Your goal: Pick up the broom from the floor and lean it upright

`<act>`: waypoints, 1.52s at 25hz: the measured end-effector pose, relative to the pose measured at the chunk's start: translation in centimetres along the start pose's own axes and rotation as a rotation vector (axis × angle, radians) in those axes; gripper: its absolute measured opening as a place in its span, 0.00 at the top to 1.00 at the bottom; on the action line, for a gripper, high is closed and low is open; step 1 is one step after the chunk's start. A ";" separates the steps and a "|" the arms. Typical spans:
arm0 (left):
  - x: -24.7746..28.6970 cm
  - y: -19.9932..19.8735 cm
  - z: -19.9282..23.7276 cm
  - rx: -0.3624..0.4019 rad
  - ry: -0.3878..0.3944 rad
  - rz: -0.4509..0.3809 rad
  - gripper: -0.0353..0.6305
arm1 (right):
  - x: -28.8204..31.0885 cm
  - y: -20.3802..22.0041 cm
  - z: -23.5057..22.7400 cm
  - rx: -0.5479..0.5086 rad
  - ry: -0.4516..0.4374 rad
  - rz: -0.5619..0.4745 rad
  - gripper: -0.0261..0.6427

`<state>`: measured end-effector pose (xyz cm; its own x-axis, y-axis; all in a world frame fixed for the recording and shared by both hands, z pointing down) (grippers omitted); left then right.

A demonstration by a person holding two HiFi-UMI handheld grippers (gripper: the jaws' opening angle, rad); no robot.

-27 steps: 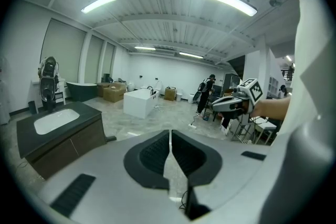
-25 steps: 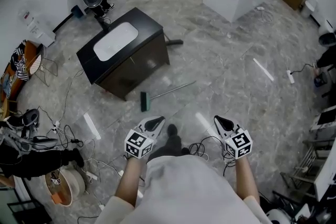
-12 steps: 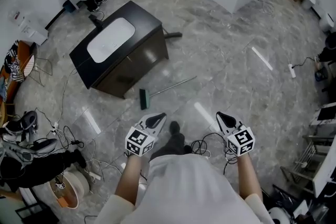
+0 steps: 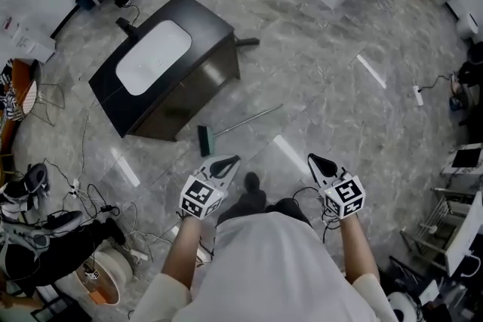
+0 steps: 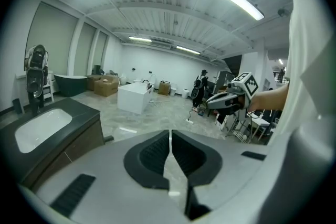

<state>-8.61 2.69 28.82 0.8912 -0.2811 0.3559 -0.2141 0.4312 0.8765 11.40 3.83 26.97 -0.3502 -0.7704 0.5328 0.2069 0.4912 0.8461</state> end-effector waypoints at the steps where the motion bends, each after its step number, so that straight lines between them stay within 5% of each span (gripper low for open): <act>1: -0.1 -0.1 0.7 0.001 0.003 0.001 0.92 | 0.5 -0.3 0.2 -0.003 0.001 0.002 0.96; 19: 2.3 -2.1 5.3 -0.029 -0.012 -0.018 0.92 | 5.5 -4.0 -3.0 -0.033 -0.013 0.002 0.96; 38: 15.6 -5.7 17.0 -0.179 -0.262 -0.084 0.92 | 22.5 -5.9 -17.1 -0.162 -0.304 0.110 0.96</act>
<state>-0.28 -18.69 34.90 0.7647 -0.5227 0.3767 -0.0499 0.5349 0.8434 17.96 -23.33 34.21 -0.5683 -0.5486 0.6132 0.3921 0.4747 0.7880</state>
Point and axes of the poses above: the fingertips, and each gripper's own axes: x forward along the fingers, z to its left, y out of its underside, the point moved 1 cm from there along -x, backward along the fingers, and after that the axes turned 13 degrees about y, right-handed, at the moved point
